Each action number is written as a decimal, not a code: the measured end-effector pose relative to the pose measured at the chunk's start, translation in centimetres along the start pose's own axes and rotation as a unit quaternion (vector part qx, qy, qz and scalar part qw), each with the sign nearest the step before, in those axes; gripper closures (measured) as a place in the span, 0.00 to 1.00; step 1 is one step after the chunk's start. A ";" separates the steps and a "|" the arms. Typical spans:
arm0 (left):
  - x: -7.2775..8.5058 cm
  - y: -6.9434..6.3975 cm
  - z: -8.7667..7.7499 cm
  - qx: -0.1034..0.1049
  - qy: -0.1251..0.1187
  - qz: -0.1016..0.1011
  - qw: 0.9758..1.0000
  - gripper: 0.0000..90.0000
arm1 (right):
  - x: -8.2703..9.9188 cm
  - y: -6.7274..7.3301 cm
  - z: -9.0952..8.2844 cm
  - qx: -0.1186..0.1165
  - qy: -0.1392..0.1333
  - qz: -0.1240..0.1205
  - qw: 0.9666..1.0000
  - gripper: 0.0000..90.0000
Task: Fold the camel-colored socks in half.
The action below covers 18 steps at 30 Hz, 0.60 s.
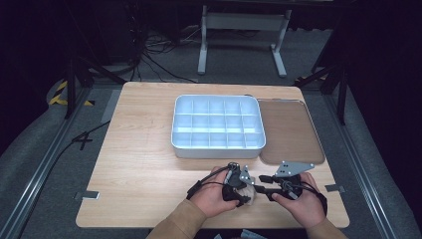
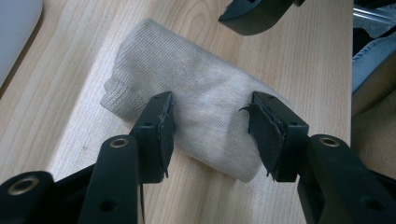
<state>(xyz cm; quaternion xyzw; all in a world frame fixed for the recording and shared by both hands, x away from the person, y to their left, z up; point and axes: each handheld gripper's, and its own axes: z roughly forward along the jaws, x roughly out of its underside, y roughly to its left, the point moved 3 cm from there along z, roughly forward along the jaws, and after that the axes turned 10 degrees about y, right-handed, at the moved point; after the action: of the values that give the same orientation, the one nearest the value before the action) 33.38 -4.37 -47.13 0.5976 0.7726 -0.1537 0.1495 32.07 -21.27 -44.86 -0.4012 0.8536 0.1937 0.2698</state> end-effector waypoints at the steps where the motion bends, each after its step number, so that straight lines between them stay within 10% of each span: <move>1: 0.0 0.0 0.0 0.000 0.000 0.000 1.000 0.56 | 0.0 0.0 0.1 -0.003 -0.002 0.006 1.000 0.62; 18: 0.1 -0.1 0.0 0.007 0.000 -0.010 1.000 0.56 | 0.5 -0.5 3.0 -0.013 -0.003 0.043 0.999 0.47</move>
<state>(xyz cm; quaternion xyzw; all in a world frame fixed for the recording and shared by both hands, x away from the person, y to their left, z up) 33.26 -4.32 -47.17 0.5912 0.7773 -0.1602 0.1439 33.14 -20.27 -47.54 -0.3670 0.8669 0.2172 0.2582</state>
